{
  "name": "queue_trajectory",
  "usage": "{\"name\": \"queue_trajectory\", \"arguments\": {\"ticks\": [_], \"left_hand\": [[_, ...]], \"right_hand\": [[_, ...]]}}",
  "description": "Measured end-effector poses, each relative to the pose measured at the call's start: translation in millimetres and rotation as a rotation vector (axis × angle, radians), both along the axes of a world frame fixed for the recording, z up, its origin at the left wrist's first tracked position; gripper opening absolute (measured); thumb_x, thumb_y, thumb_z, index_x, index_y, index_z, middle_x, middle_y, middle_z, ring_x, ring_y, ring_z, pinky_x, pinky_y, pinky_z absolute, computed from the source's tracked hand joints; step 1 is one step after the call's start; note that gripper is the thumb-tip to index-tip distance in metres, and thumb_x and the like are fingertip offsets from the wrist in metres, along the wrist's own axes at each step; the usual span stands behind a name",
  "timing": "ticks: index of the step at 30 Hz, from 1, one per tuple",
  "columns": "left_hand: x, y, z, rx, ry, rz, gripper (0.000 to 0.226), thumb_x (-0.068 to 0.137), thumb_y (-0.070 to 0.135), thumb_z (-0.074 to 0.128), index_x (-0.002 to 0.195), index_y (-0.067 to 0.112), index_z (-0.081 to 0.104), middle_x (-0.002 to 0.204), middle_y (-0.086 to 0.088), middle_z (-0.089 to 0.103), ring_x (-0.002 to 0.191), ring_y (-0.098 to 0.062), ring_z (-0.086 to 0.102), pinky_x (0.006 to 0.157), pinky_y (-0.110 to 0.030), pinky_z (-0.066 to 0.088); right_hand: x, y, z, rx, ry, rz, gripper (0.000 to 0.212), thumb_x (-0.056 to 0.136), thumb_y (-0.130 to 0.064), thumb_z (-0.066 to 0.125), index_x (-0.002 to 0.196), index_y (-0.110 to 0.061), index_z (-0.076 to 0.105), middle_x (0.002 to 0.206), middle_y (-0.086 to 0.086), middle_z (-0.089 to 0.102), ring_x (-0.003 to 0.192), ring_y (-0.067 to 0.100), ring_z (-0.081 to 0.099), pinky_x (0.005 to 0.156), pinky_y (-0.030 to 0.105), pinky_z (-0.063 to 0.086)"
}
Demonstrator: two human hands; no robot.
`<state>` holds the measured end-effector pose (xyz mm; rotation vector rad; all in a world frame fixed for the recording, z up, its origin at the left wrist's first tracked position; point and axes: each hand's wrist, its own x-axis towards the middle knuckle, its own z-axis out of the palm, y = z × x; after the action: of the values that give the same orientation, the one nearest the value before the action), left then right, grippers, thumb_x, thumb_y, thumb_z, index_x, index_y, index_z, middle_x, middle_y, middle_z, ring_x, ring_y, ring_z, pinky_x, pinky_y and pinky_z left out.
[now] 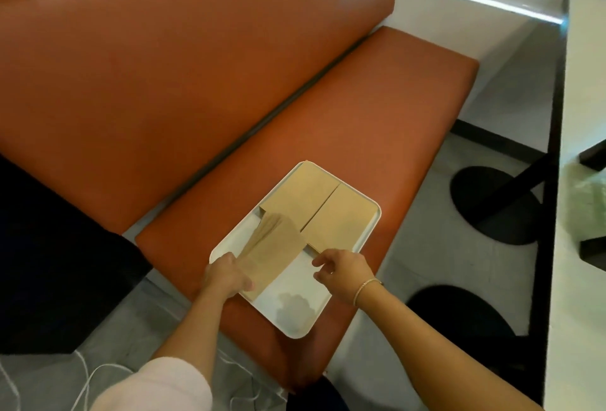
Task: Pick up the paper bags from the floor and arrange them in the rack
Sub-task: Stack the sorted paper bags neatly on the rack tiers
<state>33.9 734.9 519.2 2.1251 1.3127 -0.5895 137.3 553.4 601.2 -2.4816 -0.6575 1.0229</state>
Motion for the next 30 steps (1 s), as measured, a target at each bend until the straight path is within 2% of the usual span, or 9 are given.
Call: {"name": "queue_trajectory", "arguments": {"ticks": [6,9,12,15,17,19,21,26,30], "left_hand": [[-18.1,-36.7,66.5,-0.081,-0.196,0.083,0.053,0.07,0.025,0.081,0.113,0.013,0.052,0.116,-0.007,0.06,0.103,-0.024,0.056,0.085,-0.034,0.05],[-8.3,-74.5,112.6,-0.139,-0.348,0.097,0.063,0.069,0.021,0.083,0.122,0.014,0.05,0.122,-0.008,0.058,0.103,-0.024,0.057,0.084,-0.035,0.05],[4.1,-128.1,154.9,-0.238,-0.502,0.07,0.079,0.071,0.019,0.082,0.137,0.014,0.039,0.134,-0.007,0.051,0.118,-0.028,0.051,0.093,-0.038,0.046],[11.0,-194.1,189.0,-0.364,-0.6,-0.01,0.066,0.074,0.014,0.079,0.129,0.012,0.044,0.128,-0.006,0.054,0.105,-0.023,0.053,0.087,-0.033,0.046],[12.1,-241.5,201.0,-0.452,-0.64,-0.055,0.06,0.069,0.01,0.081,0.121,0.01,0.051,0.115,-0.005,0.062,0.095,-0.019,0.056,0.081,-0.029,0.046],[12.4,-286.6,206.9,-0.535,-0.664,-0.083,0.063,0.064,0.008,0.084,0.12,0.009,0.055,0.106,-0.003,0.066,0.093,-0.018,0.061,0.081,-0.03,0.049],[11.2,-328.2,210.5,-0.6,-0.667,-0.106,0.067,0.06,0.009,0.085,0.121,0.01,0.056,0.106,-0.007,0.067,0.093,-0.021,0.063,0.082,-0.032,0.051],[5.5,-405.0,208.6,-0.652,-0.671,-0.117,0.063,0.056,0.014,0.087,0.111,0.012,0.056,0.097,-0.005,0.066,0.085,-0.02,0.062,0.076,-0.034,0.053],[3.4,-442.5,197.5,-0.678,-0.672,-0.176,0.092,0.04,0.02,0.086,0.123,0.012,0.049,0.106,-0.007,0.065,0.096,-0.025,0.063,0.085,-0.041,0.055]], "right_hand": [[-12.6,-41.9,49.4,0.021,-0.053,-0.052,0.032,0.09,-0.024,0.058,0.121,-0.019,0.059,0.117,0.002,0.063,0.105,0.017,0.059,0.09,0.022,0.046],[-18.7,-79.9,77.8,0.047,-0.053,-0.158,0.039,0.089,-0.024,0.059,0.127,-0.018,0.054,0.124,0.005,0.06,0.111,0.019,0.057,0.094,0.024,0.046],[-31.9,-124.8,97.1,0.088,-0.038,-0.294,0.055,0.087,-0.03,0.063,0.136,-0.015,0.044,0.128,0.006,0.057,0.115,0.022,0.057,0.099,0.03,0.046],[-47.6,-172.9,110.1,0.215,0.006,-0.492,0.068,0.084,-0.037,0.065,0.141,-0.015,0.035,0.133,0.008,0.053,0.116,0.025,0.056,0.099,0.035,0.047],[-57.2,-205.4,121.5,0.319,0.033,-0.646,0.065,0.086,-0.037,0.062,0.14,-0.015,0.034,0.132,0.009,0.052,0.113,0.027,0.056,0.092,0.032,0.05],[-63.7,-237.7,131.5,0.41,0.033,-0.798,0.056,0.086,-0.036,0.058,0.135,-0.015,0.039,0.119,0.007,0.057,0.101,0.026,0.058,0.081,0.032,0.052],[-67.8,-269.7,140.6,0.45,-0.014,-0.905,0.047,0.085,-0.035,0.057,0.125,-0.014,0.047,0.105,0.004,0.057,0.096,0.025,0.059,0.084,0.034,0.053],[-83.4,-342.1,144.8,0.372,-0.09,-0.977,0.031,0.083,-0.032,0.056,0.104,-0.009,0.062,0.102,0.008,0.066,0.091,0.024,0.061,0.076,0.03,0.051],[-89.3,-376.3,130.0,0.254,-0.103,-1.01,0.027,0.08,-0.027,0.057,0.093,-0.006,0.069,0.085,0.008,0.067,0.078,0.024,0.061,0.061,0.025,0.048]]}}
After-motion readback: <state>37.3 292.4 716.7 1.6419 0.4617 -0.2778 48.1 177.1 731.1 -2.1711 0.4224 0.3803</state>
